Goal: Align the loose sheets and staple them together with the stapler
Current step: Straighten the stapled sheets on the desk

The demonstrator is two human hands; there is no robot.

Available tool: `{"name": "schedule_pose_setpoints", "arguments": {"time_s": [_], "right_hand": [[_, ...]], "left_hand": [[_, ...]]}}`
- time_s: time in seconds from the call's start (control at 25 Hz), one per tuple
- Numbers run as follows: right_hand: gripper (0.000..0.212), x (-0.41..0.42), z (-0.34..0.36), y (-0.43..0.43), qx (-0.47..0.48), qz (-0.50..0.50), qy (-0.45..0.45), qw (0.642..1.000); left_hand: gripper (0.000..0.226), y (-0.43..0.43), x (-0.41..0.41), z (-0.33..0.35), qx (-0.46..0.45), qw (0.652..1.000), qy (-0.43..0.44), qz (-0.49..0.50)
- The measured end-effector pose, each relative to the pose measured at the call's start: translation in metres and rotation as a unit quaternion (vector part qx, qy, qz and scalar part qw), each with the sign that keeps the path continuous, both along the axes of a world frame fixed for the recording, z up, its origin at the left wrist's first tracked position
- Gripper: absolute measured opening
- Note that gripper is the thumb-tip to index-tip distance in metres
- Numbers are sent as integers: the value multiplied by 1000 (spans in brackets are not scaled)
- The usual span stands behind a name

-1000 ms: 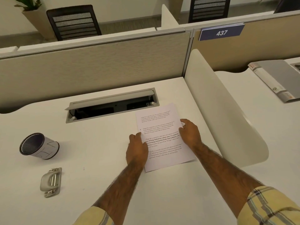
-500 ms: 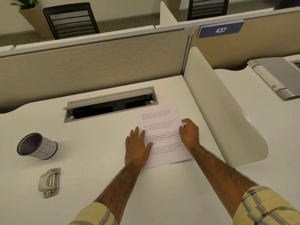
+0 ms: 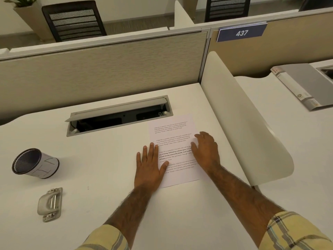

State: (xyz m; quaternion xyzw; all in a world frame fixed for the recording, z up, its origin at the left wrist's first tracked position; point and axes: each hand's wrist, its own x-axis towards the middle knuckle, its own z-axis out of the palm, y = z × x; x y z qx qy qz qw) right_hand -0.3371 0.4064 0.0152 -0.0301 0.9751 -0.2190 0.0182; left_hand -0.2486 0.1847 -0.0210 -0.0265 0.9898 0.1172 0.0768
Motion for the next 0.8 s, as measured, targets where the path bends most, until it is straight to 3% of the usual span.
{"name": "schedule_pose_setpoints", "arguments": {"time_s": [0.12, 0.28, 0.64, 0.8], "right_hand": [[73, 13, -15, 1, 72, 87, -44, 993], [87, 20, -27, 7, 132, 117, -38, 983], [84, 20, -25, 10, 113, 119, -50, 985], [82, 41, -22, 14, 113, 82, 14, 990]], "left_hand": [[85, 1, 0, 0, -10, 1000, 0, -1], [86, 0, -1, -2, -8, 1000, -3, 1], [93, 0, 3, 4, -3, 1000, -11, -3], [88, -23, 31, 17, -4, 999, 4, 34]]}}
